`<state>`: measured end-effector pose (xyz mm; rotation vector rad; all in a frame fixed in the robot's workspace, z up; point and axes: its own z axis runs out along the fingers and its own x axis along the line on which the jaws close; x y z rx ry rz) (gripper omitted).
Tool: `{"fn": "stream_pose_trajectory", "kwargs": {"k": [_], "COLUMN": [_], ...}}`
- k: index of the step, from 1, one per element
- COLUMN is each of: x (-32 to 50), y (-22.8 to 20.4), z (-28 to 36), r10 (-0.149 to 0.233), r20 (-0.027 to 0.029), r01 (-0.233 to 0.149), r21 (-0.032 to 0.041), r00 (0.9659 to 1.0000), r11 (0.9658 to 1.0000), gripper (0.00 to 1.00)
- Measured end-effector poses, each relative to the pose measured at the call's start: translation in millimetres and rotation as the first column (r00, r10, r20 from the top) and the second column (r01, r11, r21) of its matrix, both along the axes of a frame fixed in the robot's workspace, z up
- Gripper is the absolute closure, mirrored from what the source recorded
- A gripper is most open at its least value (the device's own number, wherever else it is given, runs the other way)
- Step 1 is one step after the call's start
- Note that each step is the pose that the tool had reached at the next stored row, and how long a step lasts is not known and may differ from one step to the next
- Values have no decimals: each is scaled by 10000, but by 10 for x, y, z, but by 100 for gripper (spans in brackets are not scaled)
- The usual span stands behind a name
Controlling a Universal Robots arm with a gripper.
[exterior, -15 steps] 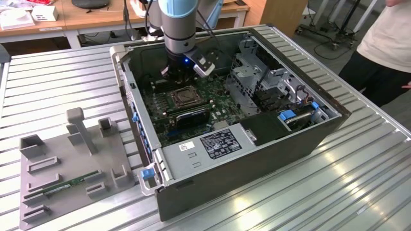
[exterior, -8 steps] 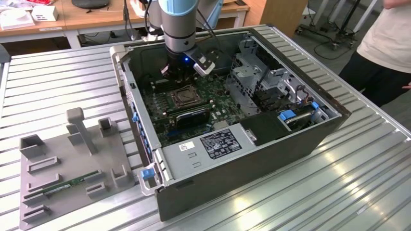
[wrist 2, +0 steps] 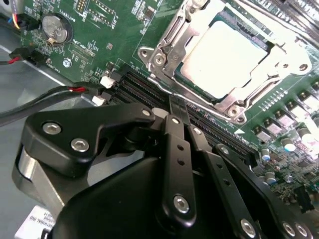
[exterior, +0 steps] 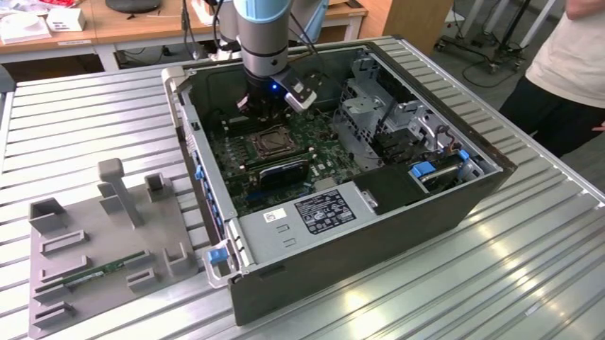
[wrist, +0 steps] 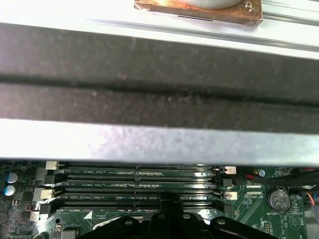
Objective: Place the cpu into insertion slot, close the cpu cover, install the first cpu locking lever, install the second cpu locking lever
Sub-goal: 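Install the first cpu locking lever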
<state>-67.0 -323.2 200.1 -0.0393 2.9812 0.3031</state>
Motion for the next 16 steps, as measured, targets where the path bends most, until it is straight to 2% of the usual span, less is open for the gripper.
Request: {"fn": "stream_pose_trajectory", "kwargs": {"k": [7, 12, 13, 16], "x": [1, -7, -12, -23], "y": [1, 1, 0, 1], "z": [145, 155, 156, 155], "r10": [0, 0, 0, 1], "r20": [3, 10, 21, 59], "r01": [0, 0, 0, -2], "r21": [4, 11, 39, 189], "r00": [10000, 10000, 10000, 10000], "r11": [10000, 10000, 10000, 9998], "gripper": [89, 89, 89, 89]}}
